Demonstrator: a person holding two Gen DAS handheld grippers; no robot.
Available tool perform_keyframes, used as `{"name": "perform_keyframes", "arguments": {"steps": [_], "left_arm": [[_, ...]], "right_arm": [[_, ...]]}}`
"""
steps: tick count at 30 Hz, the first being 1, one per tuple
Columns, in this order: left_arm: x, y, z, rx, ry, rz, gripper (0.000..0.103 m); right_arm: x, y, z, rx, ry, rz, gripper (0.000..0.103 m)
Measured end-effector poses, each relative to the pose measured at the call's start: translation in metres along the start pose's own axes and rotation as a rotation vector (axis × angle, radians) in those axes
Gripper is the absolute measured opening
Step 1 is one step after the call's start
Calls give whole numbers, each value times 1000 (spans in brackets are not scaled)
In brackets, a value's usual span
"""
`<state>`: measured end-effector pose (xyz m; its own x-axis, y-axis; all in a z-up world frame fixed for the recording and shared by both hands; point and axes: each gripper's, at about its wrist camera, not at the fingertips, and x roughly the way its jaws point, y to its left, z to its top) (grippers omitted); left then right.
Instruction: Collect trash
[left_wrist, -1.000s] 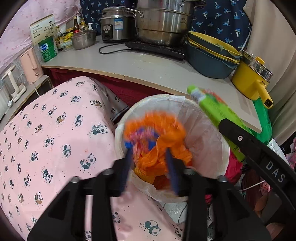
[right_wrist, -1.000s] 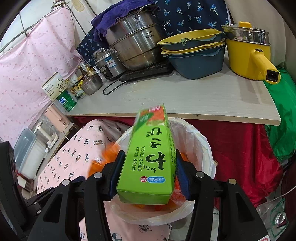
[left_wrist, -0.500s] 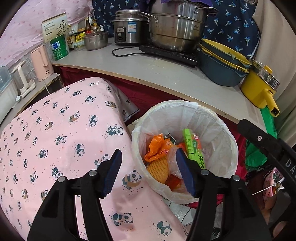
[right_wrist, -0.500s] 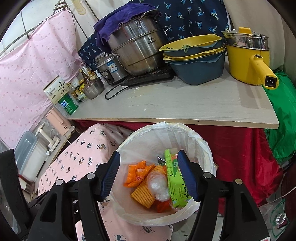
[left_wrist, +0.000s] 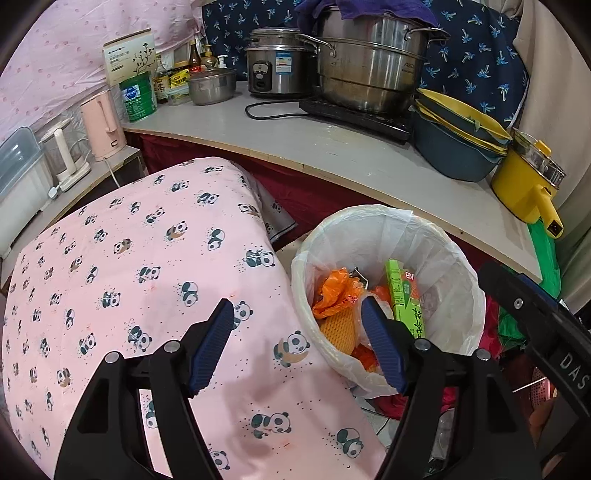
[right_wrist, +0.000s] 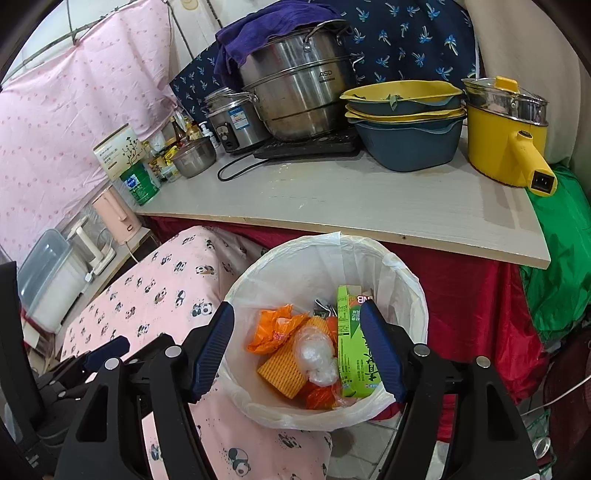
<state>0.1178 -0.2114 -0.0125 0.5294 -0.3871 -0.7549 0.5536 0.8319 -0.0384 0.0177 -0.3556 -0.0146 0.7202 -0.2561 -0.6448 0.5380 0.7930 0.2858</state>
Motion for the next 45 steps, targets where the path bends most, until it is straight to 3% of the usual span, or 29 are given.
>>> {"name": "perform_keyframes", "arguments": {"steps": [8,11,17,21,45], "left_arm": [[-14,12,-7,-14,-14,25,71],[-19,16,-12,-19,-14,33,76],[-31,22,-25,-22,-26,53,83],[-37,24,-34,-15,-28,66,86],[-63,24,-71,-41,-41,123,88]], "right_arm": [[-15,17,-10,-114,0,-41,77],[-21,21,-15,-138,5,-63,84],[-26,25,-29,-174,50,-88,86],[-28,26,-39,-180,78,-95,96],[-51,28,-68,-239,97,-130,96]]}}
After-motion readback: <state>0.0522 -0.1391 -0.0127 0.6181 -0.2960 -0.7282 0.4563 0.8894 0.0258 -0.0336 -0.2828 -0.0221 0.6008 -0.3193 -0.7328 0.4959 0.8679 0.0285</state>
